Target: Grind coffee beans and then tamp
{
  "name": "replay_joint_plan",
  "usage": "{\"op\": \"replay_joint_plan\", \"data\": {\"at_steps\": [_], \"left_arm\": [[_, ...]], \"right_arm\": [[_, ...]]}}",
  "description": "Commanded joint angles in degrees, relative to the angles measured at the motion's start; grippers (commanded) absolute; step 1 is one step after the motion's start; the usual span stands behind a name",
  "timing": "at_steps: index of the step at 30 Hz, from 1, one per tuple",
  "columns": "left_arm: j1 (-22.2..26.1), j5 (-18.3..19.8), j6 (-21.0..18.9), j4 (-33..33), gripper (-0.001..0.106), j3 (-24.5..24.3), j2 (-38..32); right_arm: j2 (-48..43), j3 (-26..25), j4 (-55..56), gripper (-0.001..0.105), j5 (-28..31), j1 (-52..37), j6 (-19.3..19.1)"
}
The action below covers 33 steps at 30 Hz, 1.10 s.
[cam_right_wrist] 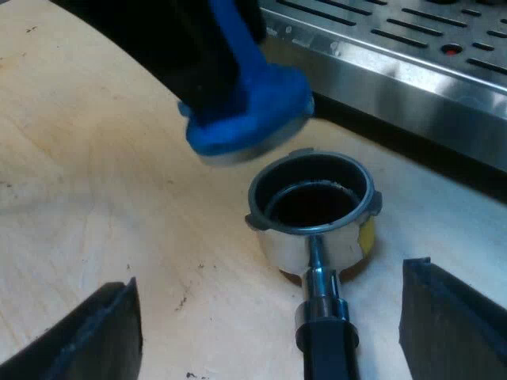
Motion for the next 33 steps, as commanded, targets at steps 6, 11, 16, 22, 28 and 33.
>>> {"op": "replay_joint_plan", "data": {"at_steps": [6,11,16,22,28,33], "left_arm": [[-0.1,-0.2,0.4,-2.0,0.0,-0.5,2.8],[-0.1,-0.2,0.4,-2.5,0.0,-0.7,5.6],[-0.1,-0.8,0.4,-3.8,0.0,-0.7,8.7],[-0.1,-1.3,0.4,-5.5,0.0,-0.7,10.4],[-0.1,-2.6,0.4,-5.9,0.0,-0.8,10.7],[-0.1,-4.1,0.4,-5.9,0.0,-0.8,12.0]], "right_arm": [[-0.2,0.0,-0.4,0.069,-0.1,-0.1,0.0],[-0.2,0.0,-0.4,0.069,-0.1,-0.1,0.0],[-0.2,0.0,-0.4,0.069,-0.1,-0.1,0.0],[-0.2,0.0,-0.4,0.069,-0.1,-0.1,0.0],[-0.2,0.0,-0.4,0.069,-0.1,-0.1,0.0],[-0.2,0.0,-0.4,0.069,-0.1,-0.1,0.0]]}}
